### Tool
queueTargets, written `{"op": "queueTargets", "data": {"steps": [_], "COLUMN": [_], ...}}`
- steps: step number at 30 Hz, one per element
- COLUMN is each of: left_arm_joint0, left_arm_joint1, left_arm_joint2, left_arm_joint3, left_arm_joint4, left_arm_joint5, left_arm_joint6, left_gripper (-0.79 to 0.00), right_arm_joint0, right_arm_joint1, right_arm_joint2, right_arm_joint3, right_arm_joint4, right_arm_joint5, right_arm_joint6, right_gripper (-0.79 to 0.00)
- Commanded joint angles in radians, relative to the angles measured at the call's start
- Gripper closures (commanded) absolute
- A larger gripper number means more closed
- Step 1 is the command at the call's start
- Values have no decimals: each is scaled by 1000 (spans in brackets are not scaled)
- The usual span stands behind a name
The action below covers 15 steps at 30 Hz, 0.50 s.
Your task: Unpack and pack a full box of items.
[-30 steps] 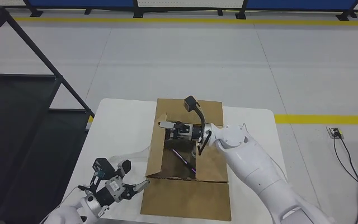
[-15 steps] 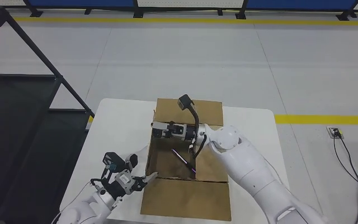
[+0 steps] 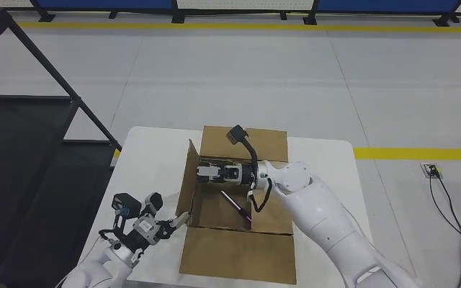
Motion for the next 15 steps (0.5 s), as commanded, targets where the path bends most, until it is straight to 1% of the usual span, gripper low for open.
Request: {"op": "queueTargets", "data": {"steps": [1, 8, 15], "left_arm_joint0": [10, 51, 74], "left_arm_joint1": [0, 2, 3], "left_arm_joint2": [-14, -72, -128], "left_arm_joint3": [-2, -4, 23], "left_arm_joint4": [-11, -51, -104], "left_arm_joint5": [-1, -7, -5], "left_arm_joint6": [5, 13, 4], "left_gripper": [-785, -785, -785], "right_arm_joint0": [-5, -32, -70], "right_arm_joint1": [4, 28, 55], "right_arm_joint2": [13, 76, 136], "right_arm_joint3": [-3, -16, -54], "right_arm_joint4": [1, -1, -30], "right_arm_joint5": [-6, -24, -18], "right_arm_joint6": [10, 11, 1], "right_gripper": [-785, -785, -785]}}
